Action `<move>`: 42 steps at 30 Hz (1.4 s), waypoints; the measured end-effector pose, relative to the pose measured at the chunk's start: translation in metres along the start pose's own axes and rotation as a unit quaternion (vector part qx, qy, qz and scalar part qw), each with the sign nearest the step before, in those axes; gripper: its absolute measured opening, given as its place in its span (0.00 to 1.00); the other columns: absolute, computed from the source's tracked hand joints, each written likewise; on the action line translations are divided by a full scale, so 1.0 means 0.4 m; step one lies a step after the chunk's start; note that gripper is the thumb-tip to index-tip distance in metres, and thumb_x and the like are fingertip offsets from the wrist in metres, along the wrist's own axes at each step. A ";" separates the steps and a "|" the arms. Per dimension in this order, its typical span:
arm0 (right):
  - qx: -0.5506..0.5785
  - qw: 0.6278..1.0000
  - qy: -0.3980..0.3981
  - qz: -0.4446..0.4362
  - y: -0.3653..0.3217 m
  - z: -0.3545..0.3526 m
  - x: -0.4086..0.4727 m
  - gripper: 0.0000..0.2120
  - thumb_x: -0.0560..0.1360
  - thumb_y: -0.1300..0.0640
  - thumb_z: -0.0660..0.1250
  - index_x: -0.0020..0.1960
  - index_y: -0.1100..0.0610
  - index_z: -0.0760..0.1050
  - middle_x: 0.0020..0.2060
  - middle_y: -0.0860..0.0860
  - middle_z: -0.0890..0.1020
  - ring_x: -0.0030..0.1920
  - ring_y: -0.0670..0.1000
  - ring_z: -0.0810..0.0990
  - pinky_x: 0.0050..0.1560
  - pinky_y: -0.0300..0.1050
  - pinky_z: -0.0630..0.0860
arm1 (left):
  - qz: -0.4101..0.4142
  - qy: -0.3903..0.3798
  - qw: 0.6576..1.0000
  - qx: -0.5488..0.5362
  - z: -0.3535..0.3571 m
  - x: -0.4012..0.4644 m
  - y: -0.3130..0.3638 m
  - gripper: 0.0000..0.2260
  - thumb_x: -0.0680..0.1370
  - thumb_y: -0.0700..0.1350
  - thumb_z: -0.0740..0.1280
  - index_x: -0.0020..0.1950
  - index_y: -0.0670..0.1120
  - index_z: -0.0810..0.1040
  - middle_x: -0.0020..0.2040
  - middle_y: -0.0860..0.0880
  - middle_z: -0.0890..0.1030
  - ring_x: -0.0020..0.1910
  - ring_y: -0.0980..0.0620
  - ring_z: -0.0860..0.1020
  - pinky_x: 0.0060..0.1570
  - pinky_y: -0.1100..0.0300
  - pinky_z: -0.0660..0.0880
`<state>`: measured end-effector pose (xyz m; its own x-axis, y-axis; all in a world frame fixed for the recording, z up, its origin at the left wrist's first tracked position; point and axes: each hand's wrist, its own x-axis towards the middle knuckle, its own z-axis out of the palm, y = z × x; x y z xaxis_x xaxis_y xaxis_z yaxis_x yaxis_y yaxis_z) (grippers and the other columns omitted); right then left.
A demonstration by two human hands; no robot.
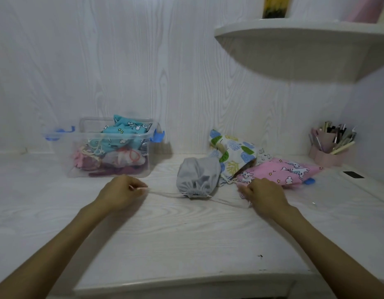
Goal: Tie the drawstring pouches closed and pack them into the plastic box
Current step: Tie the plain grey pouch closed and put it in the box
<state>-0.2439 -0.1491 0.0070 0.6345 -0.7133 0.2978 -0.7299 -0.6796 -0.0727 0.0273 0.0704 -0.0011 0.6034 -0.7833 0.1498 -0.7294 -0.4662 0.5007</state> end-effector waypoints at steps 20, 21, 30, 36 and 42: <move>0.454 0.873 -0.180 -0.013 -0.141 -0.066 0.014 0.11 0.77 0.53 0.66 0.41 0.59 0.81 0.27 0.51 0.79 0.22 0.42 0.73 0.24 0.32 0.68 | 0.095 -0.043 0.978 -0.179 0.064 0.013 0.183 0.08 0.75 0.47 0.71 0.40 0.45 0.85 0.35 0.45 0.84 0.31 0.56 0.78 0.37 0.63 0.76; 0.467 0.870 -0.158 -0.005 -0.138 -0.070 0.020 0.11 0.76 0.53 0.66 0.40 0.57 0.81 0.24 0.48 0.75 0.21 0.41 0.70 0.23 0.32 0.65 | 0.109 -0.031 0.973 -0.201 0.056 0.015 0.186 0.06 0.74 0.46 0.71 0.40 0.45 0.85 0.35 0.45 0.84 0.31 0.58 0.77 0.36 0.66 0.74; 0.379 0.906 -0.183 -0.039 -0.154 -0.049 0.019 0.10 0.77 0.58 0.65 0.43 0.61 0.83 0.17 0.40 0.75 0.19 0.37 0.69 0.23 0.25 0.62 | 0.124 0.046 0.989 -0.065 0.083 0.021 0.128 0.05 0.74 0.51 0.71 0.47 0.53 0.85 0.41 0.58 0.85 0.39 0.62 0.80 0.44 0.57 0.79; 0.409 0.886 -0.220 -0.008 -0.187 -0.045 0.024 0.12 0.78 0.56 0.64 0.45 0.62 0.82 0.33 0.54 0.82 0.19 0.41 0.64 0.22 0.33 0.62 | -0.032 -0.003 0.984 -0.174 0.039 -0.014 0.081 0.03 0.74 0.47 0.71 0.46 0.52 0.82 0.42 0.54 0.83 0.39 0.56 0.79 0.35 0.63 0.76; 0.432 0.879 -0.198 -0.028 -0.234 -0.037 0.036 0.12 0.77 0.54 0.65 0.36 0.54 0.79 0.17 0.43 0.72 0.21 0.43 0.62 0.24 0.35 0.60 | -0.154 -0.164 0.935 -0.273 0.066 -0.043 0.165 0.16 0.82 0.50 0.56 0.53 0.43 0.81 0.41 0.52 0.81 0.31 0.58 0.73 0.23 0.68 0.63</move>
<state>-0.1702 -0.0935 0.0323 0.8267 -0.5623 -0.0182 -0.3374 -0.4697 -0.8158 -0.0397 0.0424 0.0067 0.5606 -0.7725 -0.2982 -0.2106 -0.4813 0.8509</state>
